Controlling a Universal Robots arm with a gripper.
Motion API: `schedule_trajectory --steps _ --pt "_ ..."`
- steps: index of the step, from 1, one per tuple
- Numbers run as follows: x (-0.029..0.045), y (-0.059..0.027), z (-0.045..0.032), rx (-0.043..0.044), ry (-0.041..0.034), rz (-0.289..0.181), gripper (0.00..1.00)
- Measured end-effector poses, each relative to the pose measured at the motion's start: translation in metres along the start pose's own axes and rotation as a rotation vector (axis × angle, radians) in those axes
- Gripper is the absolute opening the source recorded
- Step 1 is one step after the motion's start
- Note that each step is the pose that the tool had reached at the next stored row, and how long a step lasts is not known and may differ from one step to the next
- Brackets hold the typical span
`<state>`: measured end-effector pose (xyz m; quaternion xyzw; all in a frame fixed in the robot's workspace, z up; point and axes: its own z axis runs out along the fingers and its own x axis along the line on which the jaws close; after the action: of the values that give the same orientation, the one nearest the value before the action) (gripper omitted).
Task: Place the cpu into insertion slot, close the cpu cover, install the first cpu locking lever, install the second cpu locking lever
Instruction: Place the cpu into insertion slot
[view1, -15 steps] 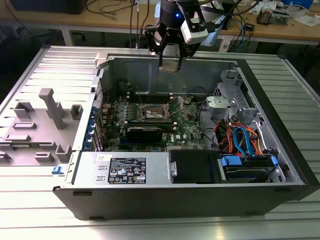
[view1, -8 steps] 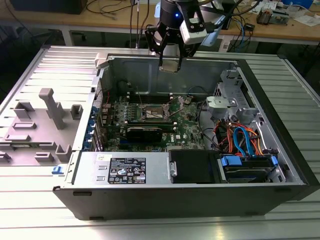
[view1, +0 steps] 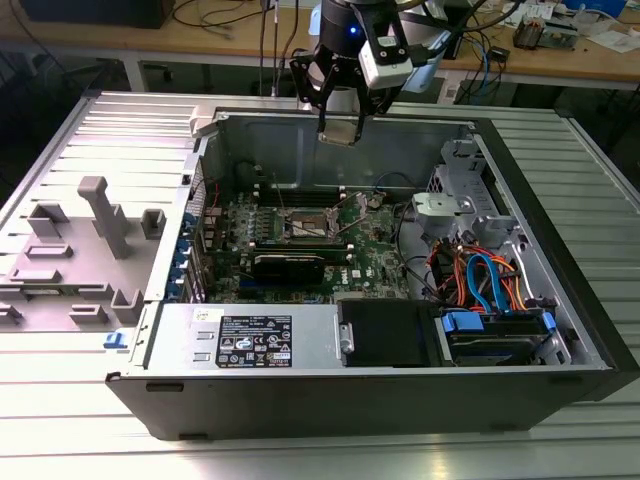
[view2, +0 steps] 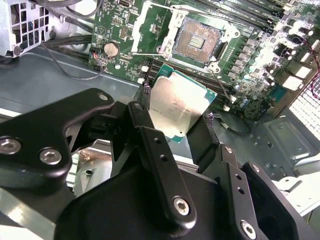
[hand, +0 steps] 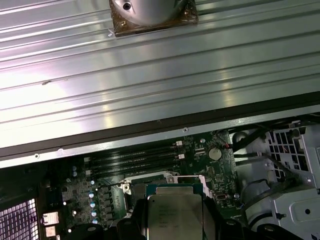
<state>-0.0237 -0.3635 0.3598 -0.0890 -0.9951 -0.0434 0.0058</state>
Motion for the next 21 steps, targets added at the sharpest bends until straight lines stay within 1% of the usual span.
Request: schedule_trajectory --steps 3,7,9,12,14,17,20,21 --pt "0.0004 -0.0001 0.0000 -0.0001 -0.0002 0.001 0.54" --pt "0.0053 -0.0011 0.0003 -0.0001 -0.0004 0.004 0.54" --pt "0.0095 -0.0020 0.0005 0.0000 -0.0005 0.006 0.54" --pt "0.0109 -0.0023 0.0010 0.0003 -0.0011 0.012 0.54" --pt "0.0110 -0.0024 0.0023 0.0018 -0.0045 0.047 0.54" --pt "0.0110 -0.0026 0.0043 0.0077 -0.0093 0.086 0.54" --pt "0.0109 -0.0028 0.0070 0.0152 -0.0156 0.142 0.54" --pt "0.0108 -0.0028 0.0072 0.0157 -0.0164 0.150 0.54"
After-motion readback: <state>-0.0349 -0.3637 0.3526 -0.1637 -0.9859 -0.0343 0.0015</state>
